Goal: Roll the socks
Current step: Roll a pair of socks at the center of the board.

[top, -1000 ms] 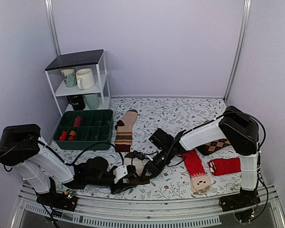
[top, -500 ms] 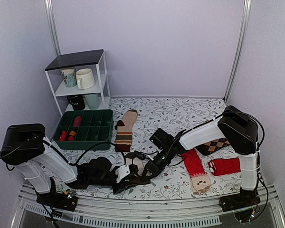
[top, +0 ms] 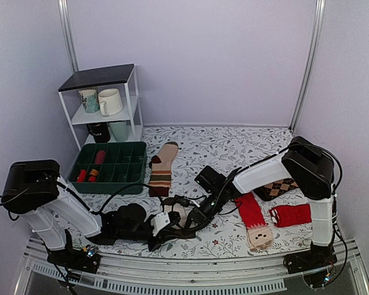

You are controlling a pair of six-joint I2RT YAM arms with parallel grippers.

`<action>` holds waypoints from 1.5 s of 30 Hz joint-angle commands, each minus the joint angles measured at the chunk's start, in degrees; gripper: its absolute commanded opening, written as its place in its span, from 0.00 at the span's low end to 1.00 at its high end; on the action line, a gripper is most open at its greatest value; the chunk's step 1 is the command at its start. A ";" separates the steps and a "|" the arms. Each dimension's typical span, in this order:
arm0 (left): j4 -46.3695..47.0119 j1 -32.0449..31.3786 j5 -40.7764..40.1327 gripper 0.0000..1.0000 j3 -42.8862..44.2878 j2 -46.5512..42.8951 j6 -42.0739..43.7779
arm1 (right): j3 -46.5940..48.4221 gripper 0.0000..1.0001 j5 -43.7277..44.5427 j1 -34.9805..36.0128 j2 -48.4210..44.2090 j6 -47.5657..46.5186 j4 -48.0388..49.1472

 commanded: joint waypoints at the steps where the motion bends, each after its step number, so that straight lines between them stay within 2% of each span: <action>1: -5.56 -0.87 0.34 0.00 -1.36 -0.40 -3.71 | -4.04 0.29 9.28 0.62 2.23 0.15 -2.79; 6: -6.44 1.05 3.49 0.00 -3.08 -1.34 -9.90 | -9.32 0.41 14.18 0.49 -5.59 1.59 14.86; 11: -10.62 3.91 7.77 0.00 -2.50 -1.64 -14.32 | -22.19 0.50 17.95 0.62 -15.84 1.32 42.14; 16: -13.54 6.35 11.58 0.00 -2.15 -1.60 -17.28 | -34.58 0.55 22.60 2.57 -22.02 -6.98 62.35; 18: -13.79 7.56 14.40 0.00 -2.29 -0.64 -18.66 | -35.32 0.56 22.64 3.45 -23.01 -11.20 63.07; 22: -13.48 8.81 17.50 0.00 -2.46 1.17 -21.14 | -34.36 0.56 24.10 6.95 -23.23 -18.77 58.35; 27: -13.50 9.96 19.01 0.00 -2.28 1.79 -21.70 | -32.25 0.56 23.68 8.68 -21.19 -23.57 54.15; 32: -13.16 10.35 19.63 0.00 -2.32 2.21 -21.88 | -29.51 0.56 23.68 9.51 -18.10 -25.12 49.60; 45: -12.64 10.55 20.05 0.00 -2.55 2.55 -21.91 | -28.62 0.48 26.12 9.64 -12.45 -22.11 48.26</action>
